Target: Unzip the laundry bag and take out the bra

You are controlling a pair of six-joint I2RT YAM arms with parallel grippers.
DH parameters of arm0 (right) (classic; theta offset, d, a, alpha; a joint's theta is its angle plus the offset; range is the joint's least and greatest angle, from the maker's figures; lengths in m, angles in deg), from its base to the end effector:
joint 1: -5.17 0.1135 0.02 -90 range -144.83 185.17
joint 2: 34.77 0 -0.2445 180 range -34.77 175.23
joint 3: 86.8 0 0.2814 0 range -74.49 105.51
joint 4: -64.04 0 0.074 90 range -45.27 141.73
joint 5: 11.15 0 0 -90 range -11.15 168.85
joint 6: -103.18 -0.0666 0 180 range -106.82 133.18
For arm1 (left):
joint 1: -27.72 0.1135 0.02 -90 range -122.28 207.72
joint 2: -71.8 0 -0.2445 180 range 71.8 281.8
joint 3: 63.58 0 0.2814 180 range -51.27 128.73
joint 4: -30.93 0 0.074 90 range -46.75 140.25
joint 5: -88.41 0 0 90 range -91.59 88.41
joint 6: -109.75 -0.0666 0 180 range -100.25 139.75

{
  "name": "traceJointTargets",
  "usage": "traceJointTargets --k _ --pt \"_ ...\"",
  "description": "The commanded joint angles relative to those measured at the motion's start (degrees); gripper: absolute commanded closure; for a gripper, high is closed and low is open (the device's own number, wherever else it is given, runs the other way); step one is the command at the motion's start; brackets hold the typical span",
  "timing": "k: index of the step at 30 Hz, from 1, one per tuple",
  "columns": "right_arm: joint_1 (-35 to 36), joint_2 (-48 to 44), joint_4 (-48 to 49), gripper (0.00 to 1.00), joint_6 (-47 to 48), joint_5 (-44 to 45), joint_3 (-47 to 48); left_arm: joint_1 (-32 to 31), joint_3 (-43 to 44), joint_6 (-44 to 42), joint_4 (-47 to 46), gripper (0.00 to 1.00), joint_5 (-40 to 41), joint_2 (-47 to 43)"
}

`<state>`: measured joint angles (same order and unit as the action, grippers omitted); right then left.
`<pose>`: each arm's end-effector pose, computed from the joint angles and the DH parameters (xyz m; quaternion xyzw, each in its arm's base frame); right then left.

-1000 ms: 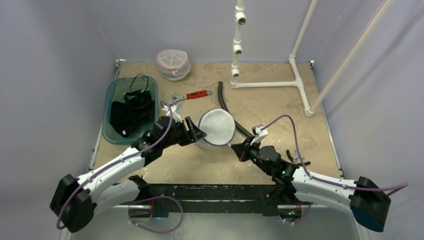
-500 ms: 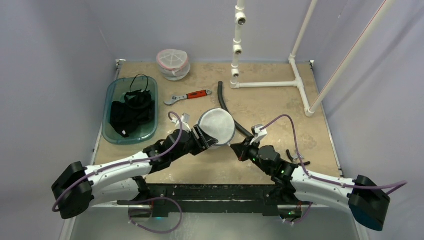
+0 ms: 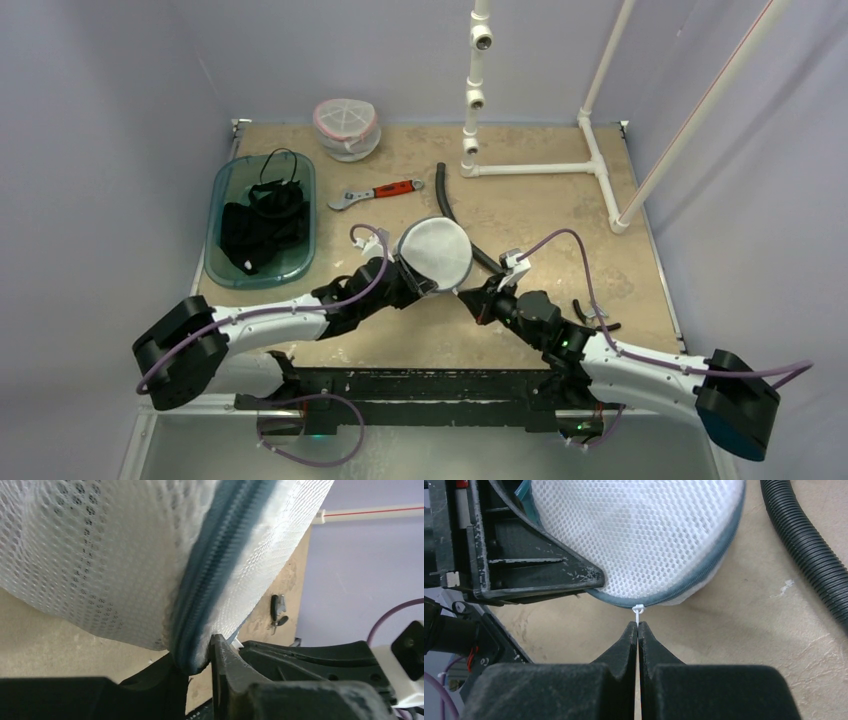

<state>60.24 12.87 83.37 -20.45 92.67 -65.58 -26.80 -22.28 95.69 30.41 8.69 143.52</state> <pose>0.1533 0.1917 0.1518 -0.0601 0.7459 0.3949 0.5330 0.1878 -0.2430 0.1336 -0.2043 0.8388 -0.4204 0.2794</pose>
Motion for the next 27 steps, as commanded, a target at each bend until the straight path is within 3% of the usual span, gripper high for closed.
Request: traceJointTargets --k 1,3,4,14,27 --pt "0.0 0.3 2.4 1.00 1.4 -1.9 2.2 -0.3 4.1 -0.7 -0.4 0.88 2.6 1.4" --pt "0.0 0.0 2.1 1.00 1.6 -1.5 2.2 -0.3 4.7 -1.5 1.2 0.99 3.5 0.7" --pt "0.0 -0.1 1.8 1.00 1.6 -1.1 2.2 -0.3 4.9 -1.8 2.2 1.00 4.3 0.0" --pt "0.0 -1.1 -1.8 1.00 0.9 4.4 2.7 0.1 7.7 -6.9 11.1 1.00 7.5 -8.3" --pt "0.0 0.0 -4.6 1.00 -4.1 13.6 2.8 5.5 8.4 -12.6 17.5 1.00 -2.0 -14.2"
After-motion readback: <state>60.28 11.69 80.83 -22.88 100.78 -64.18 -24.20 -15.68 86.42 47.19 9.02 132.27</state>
